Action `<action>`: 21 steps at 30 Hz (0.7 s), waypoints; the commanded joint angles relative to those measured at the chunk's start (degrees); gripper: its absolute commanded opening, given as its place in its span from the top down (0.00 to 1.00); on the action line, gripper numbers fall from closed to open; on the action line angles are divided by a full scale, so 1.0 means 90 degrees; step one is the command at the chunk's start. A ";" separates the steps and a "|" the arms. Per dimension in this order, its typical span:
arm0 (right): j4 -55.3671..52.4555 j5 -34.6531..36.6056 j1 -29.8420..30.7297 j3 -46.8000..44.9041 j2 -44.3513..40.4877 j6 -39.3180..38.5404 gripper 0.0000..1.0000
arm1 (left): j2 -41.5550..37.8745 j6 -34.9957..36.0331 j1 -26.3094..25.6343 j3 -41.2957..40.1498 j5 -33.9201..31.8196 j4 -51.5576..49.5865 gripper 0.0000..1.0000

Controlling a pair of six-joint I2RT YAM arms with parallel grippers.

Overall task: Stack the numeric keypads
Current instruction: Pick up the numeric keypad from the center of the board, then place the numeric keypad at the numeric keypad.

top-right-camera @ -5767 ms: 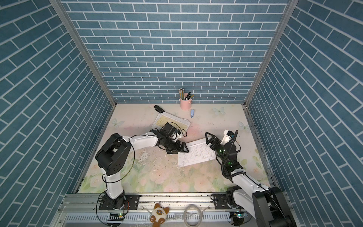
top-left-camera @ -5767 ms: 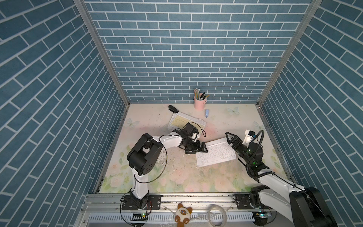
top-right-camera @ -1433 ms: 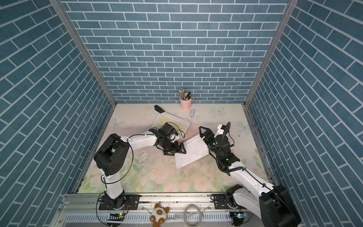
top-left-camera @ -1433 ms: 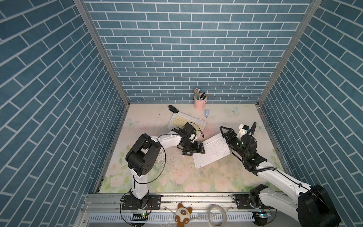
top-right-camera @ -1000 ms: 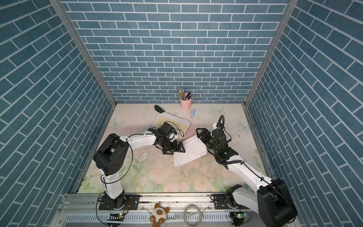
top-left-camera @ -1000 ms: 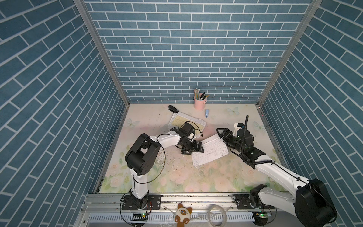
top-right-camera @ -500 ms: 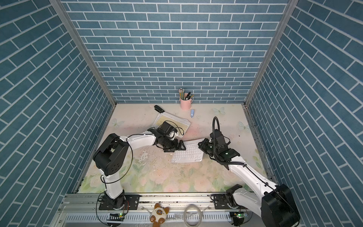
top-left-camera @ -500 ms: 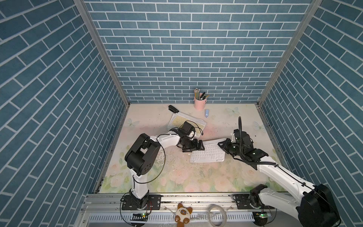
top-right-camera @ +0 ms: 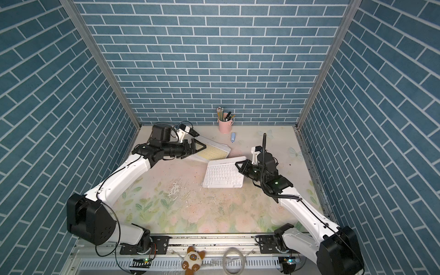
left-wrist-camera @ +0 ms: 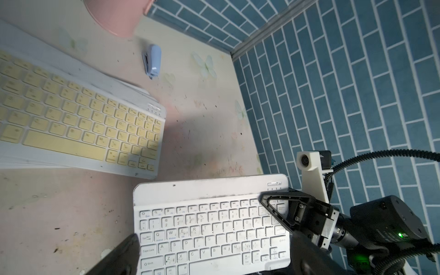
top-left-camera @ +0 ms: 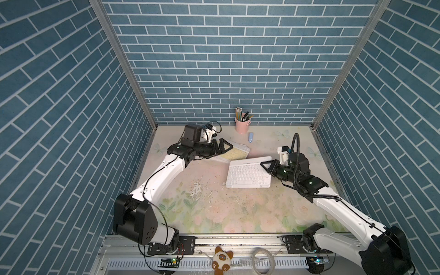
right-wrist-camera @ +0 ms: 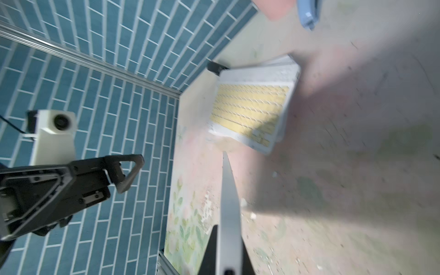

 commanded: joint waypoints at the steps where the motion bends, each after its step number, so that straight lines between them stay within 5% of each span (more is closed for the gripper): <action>1: 0.1684 -0.0065 -0.0062 0.0470 0.0424 0.0117 1.00 | 0.0019 0.0075 0.0396 0.0011 0.0244 -0.0510 0.00; 15: 0.6731 0.0486 -0.0097 0.1552 0.4949 0.1398 1.00 | 0.0473 0.0138 0.0649 0.0060 0.0308 -0.0352 0.00; 21: 0.7692 0.0373 -0.0091 0.2195 0.6293 0.1975 1.00 | 0.0653 0.0355 0.0649 0.0052 0.0266 -0.0491 0.00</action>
